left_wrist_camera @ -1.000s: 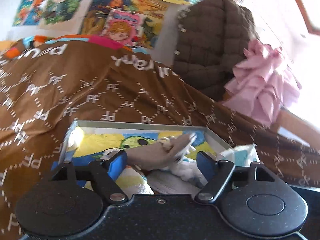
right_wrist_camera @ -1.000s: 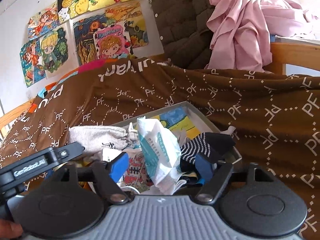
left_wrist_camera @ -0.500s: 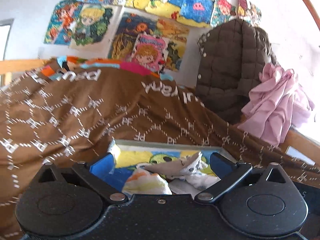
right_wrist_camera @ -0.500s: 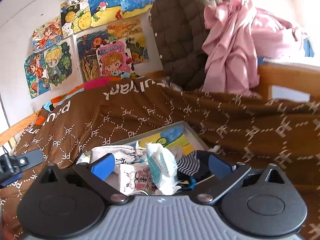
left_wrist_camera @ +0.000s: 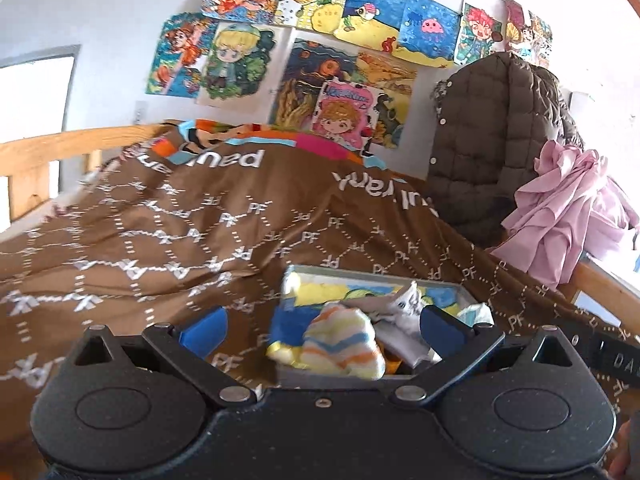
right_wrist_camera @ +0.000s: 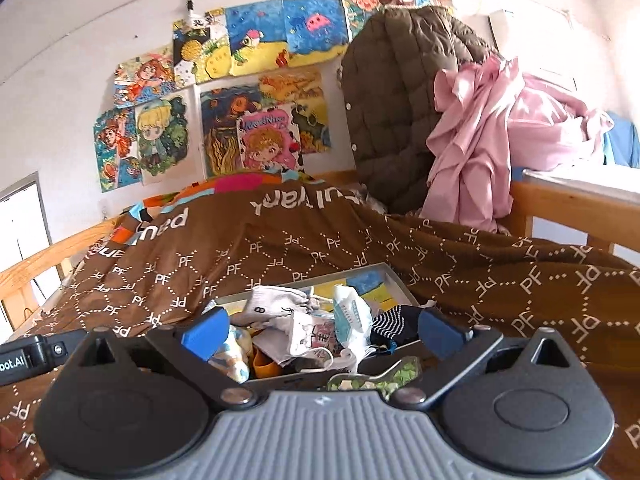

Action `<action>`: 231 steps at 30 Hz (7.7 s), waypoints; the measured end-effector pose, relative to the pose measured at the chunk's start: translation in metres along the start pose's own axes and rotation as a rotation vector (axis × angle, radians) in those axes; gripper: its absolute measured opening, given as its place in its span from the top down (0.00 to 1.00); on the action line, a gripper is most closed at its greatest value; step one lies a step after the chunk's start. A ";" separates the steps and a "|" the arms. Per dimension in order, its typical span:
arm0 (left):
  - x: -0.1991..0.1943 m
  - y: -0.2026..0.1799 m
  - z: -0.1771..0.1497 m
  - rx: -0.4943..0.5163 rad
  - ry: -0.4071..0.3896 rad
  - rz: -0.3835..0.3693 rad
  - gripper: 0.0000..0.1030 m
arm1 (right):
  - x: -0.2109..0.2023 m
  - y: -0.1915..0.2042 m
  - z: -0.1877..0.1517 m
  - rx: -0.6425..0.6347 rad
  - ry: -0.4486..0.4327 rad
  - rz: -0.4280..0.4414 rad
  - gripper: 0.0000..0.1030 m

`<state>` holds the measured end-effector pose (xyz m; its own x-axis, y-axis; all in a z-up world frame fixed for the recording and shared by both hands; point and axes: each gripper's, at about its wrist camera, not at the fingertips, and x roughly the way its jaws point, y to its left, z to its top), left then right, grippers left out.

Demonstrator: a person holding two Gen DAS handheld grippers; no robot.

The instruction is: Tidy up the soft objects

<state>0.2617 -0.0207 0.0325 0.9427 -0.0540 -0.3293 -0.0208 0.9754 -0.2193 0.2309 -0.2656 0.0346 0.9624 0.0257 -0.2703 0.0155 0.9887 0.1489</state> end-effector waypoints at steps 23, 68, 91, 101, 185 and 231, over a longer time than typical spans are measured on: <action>-0.087 0.016 -0.026 0.018 0.014 0.083 0.01 | -0.065 -0.003 -0.030 0.026 -0.006 -0.031 0.00; -0.060 0.047 -0.098 0.139 0.079 0.108 0.01 | -0.051 0.028 -0.102 -0.160 0.117 -0.068 0.00; -0.061 0.046 -0.099 0.141 0.072 0.109 0.01 | -0.050 0.030 -0.105 -0.149 0.134 -0.038 0.00; -0.061 0.045 -0.098 0.140 0.073 0.112 0.01 | -0.050 0.032 -0.105 -0.149 0.139 -0.034 0.00; -0.059 0.044 -0.101 0.117 0.119 0.107 0.01 | -0.046 0.033 -0.110 -0.147 0.161 -0.023 0.00; -0.063 0.040 -0.102 0.157 0.097 0.083 0.01 | -0.046 0.033 -0.111 -0.152 0.174 -0.018 0.00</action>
<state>0.1677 0.0000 -0.0496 0.9033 0.0154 -0.4288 -0.0378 0.9983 -0.0439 0.1575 -0.2180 -0.0538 0.9007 0.0195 -0.4340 -0.0213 0.9998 0.0008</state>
